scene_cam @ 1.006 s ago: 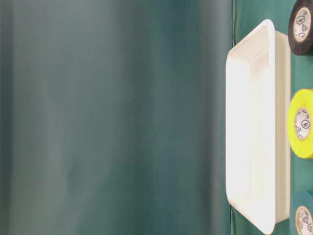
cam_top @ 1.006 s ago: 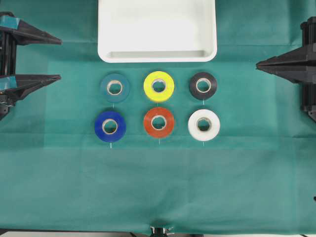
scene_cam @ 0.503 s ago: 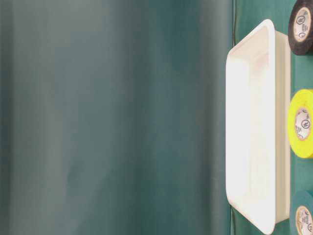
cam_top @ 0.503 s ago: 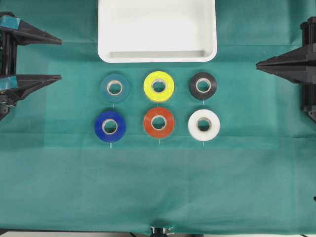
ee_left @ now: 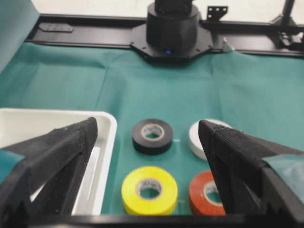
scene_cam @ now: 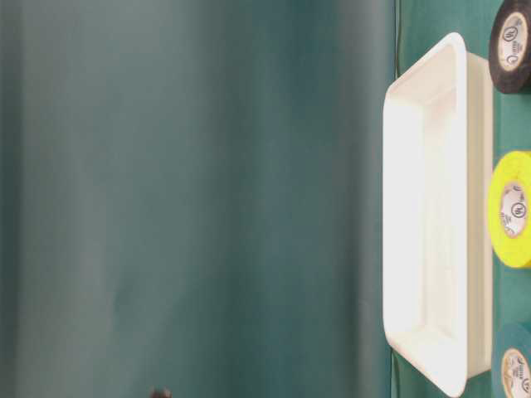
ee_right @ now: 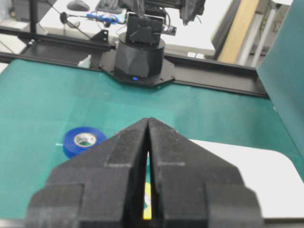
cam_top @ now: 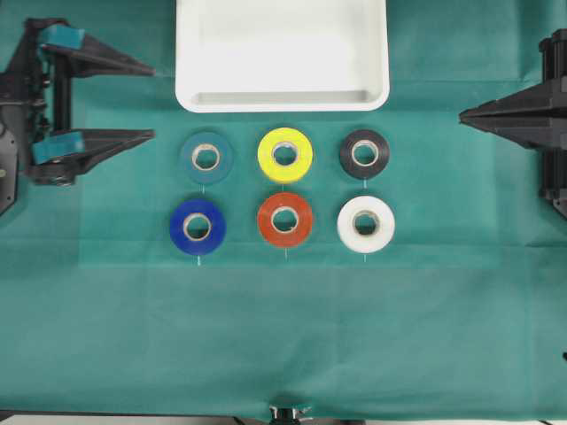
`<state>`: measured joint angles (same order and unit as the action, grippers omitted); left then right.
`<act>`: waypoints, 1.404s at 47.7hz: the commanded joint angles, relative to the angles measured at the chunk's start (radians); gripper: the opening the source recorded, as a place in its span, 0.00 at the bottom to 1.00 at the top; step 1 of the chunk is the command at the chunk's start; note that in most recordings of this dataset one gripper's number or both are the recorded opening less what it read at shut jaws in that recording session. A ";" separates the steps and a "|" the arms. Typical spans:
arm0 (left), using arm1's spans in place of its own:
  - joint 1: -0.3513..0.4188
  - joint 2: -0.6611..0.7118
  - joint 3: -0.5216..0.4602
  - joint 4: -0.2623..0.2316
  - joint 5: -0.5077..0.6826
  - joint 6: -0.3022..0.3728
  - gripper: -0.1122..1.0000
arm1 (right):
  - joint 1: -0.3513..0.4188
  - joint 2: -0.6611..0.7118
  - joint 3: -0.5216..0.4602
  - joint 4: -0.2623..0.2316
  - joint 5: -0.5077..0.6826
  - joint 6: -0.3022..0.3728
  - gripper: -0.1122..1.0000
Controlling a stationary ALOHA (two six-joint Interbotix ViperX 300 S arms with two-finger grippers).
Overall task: Place the tape from the fixed location into the white case.
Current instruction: 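Move the open left gripper toward the teal tape roll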
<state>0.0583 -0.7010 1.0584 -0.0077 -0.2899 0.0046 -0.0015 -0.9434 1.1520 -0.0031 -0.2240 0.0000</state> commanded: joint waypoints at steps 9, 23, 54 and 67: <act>0.009 0.132 -0.124 0.000 -0.025 0.002 0.98 | -0.002 0.014 -0.032 -0.002 -0.003 0.000 0.10; 0.011 0.242 -0.207 0.000 -0.025 0.003 0.98 | -0.002 0.015 -0.032 -0.002 -0.002 0.000 0.10; 0.020 0.225 -0.264 -0.005 0.216 -0.044 0.98 | -0.002 0.017 -0.035 -0.002 0.021 0.000 0.10; 0.020 0.244 -0.385 -0.005 0.565 -0.135 0.98 | 0.000 0.015 -0.035 -0.002 0.035 0.002 0.10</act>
<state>0.0767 -0.4571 0.7256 -0.0092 0.1979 -0.1135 -0.0015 -0.9342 1.1474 -0.0046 -0.1871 0.0000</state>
